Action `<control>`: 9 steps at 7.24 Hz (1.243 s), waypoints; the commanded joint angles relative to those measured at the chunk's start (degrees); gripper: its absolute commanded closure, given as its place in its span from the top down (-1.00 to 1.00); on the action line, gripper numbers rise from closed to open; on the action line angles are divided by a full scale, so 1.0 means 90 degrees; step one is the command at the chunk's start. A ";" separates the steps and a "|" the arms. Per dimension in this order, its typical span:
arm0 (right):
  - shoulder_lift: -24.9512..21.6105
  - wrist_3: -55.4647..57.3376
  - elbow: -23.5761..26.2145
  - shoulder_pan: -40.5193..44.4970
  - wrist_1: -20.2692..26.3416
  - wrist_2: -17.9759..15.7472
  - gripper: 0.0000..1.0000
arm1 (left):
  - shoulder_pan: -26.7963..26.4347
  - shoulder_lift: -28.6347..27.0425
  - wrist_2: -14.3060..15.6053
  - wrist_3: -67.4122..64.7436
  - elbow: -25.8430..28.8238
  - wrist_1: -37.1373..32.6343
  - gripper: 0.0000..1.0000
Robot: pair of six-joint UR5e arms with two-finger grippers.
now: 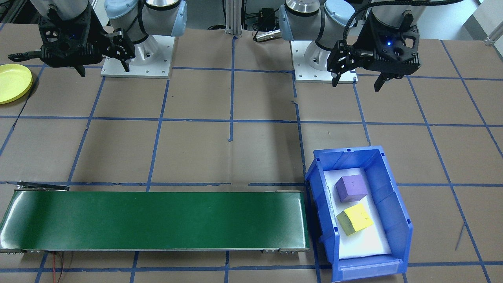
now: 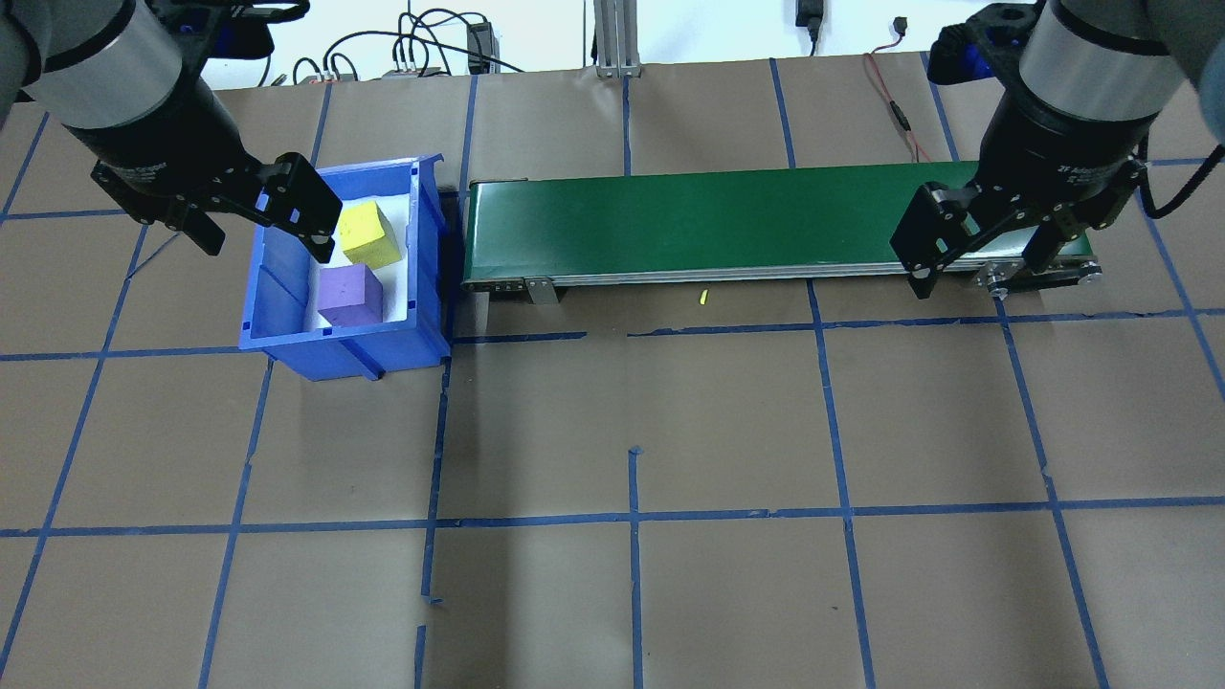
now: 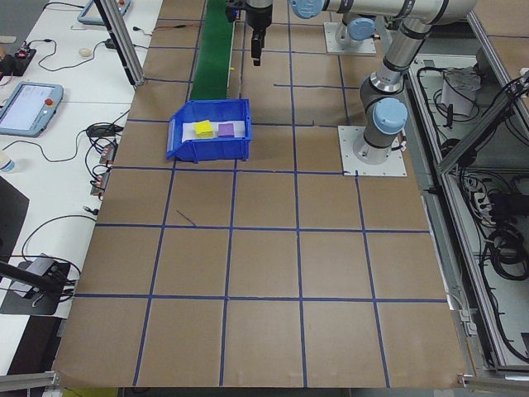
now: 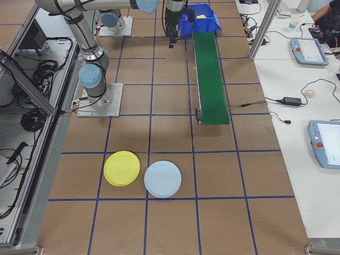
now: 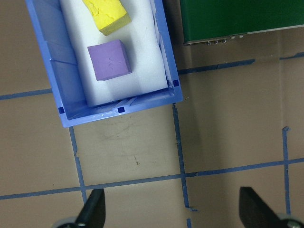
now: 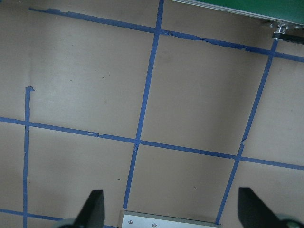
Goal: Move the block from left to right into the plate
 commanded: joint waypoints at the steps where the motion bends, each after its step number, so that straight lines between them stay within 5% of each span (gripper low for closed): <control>1: -0.0013 -0.0027 0.0000 -0.0019 0.0048 -0.0026 0.99 | -0.0001 0.0002 -0.0013 0.0006 -0.0036 0.0056 1.00; 5: -0.0013 -0.0086 0.0000 -0.0019 0.0049 -0.0017 0.99 | 0.0299 -0.0279 -0.0003 0.0318 0.0032 0.0463 0.96; 7: -0.0013 -0.0086 0.0000 -0.0020 0.0059 -0.0017 0.99 | 0.0428 -0.1758 -0.0228 0.0241 0.0139 0.2071 1.00; 9: -0.0013 -0.0105 0.0020 -0.0020 0.0059 -0.0026 1.00 | 0.0719 -0.2350 -0.0208 0.0416 -0.0075 0.2547 1.00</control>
